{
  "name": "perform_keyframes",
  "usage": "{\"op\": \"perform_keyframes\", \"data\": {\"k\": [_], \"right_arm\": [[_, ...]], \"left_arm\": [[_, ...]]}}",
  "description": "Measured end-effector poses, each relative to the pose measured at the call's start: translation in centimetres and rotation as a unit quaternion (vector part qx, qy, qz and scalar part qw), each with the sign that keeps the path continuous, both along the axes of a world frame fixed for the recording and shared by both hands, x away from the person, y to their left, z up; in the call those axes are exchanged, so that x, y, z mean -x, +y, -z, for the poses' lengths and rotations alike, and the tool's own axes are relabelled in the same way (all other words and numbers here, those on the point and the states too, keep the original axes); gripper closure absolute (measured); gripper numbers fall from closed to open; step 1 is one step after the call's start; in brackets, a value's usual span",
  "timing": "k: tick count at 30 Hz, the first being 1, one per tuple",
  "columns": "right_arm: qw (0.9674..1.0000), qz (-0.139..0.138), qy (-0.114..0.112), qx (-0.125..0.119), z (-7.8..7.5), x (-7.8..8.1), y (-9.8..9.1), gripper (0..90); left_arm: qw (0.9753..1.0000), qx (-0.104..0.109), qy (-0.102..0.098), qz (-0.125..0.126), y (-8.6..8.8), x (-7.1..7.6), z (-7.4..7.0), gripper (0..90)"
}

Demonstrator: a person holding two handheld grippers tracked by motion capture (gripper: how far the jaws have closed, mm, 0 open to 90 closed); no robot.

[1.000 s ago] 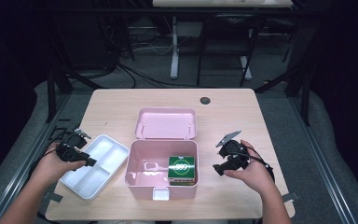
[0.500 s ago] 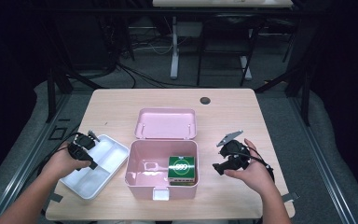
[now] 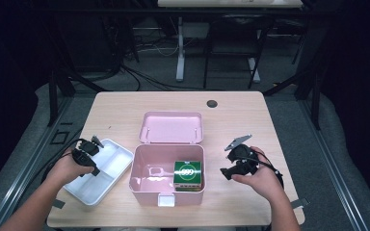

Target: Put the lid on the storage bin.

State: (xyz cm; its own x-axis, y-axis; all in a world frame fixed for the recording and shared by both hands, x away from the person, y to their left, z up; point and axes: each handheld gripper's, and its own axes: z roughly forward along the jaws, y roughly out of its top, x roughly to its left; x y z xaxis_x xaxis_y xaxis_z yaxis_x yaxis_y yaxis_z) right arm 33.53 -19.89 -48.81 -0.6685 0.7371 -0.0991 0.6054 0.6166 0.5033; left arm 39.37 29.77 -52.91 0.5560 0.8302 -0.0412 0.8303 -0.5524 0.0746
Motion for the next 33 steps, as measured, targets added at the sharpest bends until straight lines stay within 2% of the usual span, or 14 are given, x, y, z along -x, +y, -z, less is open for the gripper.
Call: {"op": "perform_keyframes", "data": {"k": [2,13,15,22,26,33], "right_arm": [[1.0,-0.001,0.007,0.0,-0.1,0.0,-0.1,25.3],[1.0,0.0,0.003,-0.007,0.3,-0.1,-0.1,25.3],[1.0,-0.001,0.009,0.0,0.2,-0.1,-0.1,25.3],[1.0,-0.002,0.009,-0.003,0.2,-0.1,-0.1,25.4],[1.0,-0.002,0.001,-0.006,0.3,-0.1,0.0,25.5],[1.0,-0.002,0.005,-0.007,0.3,-0.1,-0.1,25.6]], "left_arm": [[1.0,-0.001,0.002,0.0,-0.1,-0.1,0.1,81.6],[0.9998,-0.009,0.017,-0.006,-0.4,-0.7,1.0,86.7],[0.9997,-0.01,0.02,-0.008,-0.5,-0.7,1.1,87.1],[0.9995,-0.017,0.025,-0.006,-0.6,-0.9,1.3,87.4],[0.9993,-0.024,0.028,-0.005,-0.8,-1.0,1.4,87.7],[0.9989,-0.033,0.034,-0.003,-0.9,-1.2,1.2,88.8]]}}
